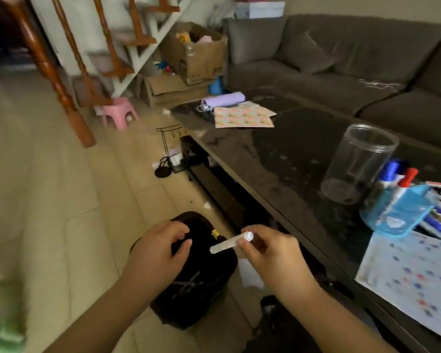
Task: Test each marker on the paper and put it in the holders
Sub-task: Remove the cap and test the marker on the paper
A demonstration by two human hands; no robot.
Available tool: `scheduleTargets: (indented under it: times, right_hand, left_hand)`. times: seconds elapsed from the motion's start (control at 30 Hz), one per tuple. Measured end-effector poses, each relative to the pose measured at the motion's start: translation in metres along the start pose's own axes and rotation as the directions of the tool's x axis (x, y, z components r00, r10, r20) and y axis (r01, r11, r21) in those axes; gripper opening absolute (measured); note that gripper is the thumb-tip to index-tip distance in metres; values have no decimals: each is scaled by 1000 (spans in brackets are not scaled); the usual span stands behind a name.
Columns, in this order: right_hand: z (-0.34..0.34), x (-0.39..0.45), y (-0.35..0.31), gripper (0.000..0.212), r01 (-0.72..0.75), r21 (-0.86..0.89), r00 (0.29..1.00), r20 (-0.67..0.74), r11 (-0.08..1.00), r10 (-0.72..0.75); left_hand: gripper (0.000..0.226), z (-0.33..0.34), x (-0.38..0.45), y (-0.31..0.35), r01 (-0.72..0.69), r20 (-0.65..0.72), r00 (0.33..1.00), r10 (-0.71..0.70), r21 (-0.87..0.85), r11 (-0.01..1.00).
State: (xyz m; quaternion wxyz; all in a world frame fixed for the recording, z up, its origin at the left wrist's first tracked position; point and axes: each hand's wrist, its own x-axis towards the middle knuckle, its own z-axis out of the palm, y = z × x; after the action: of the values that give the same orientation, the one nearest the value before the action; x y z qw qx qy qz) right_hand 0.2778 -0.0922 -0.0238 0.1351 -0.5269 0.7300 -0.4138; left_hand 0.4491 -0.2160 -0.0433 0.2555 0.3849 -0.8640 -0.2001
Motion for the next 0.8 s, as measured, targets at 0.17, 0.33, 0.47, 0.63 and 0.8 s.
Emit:
scheduleTargets:
  times: [0.17, 0.33, 0.47, 0.63, 0.8]
  right_hand:
    - [52, 12, 23, 52, -288, -101, 876, 375, 952, 305]
    - [30, 0, 29, 19, -181, -87, 950, 243, 980, 198]
    - [-17, -12, 29, 12, -139, -94, 986, 82, 986, 147]
    - [-82, -37, 49, 20, -253, -120, 960, -156, 960, 233]
    - [-140, -81, 81, 14, -435, -81, 847, -374, 897, 377]
  left_hand:
    - [17, -3, -18, -28, 77, 6, 997, -77, 46, 996]
    - [17, 12, -13, -16, 32, 63, 997, -34, 44, 999]
    - [17, 27, 7, 24, -110, 119, 987, 107, 14, 994]
    - [19, 57, 30, 102, -301, 204, 924, 323, -131, 945]
    - [19, 107, 38, 177, -441, 272, 820, 503, -260, 859]
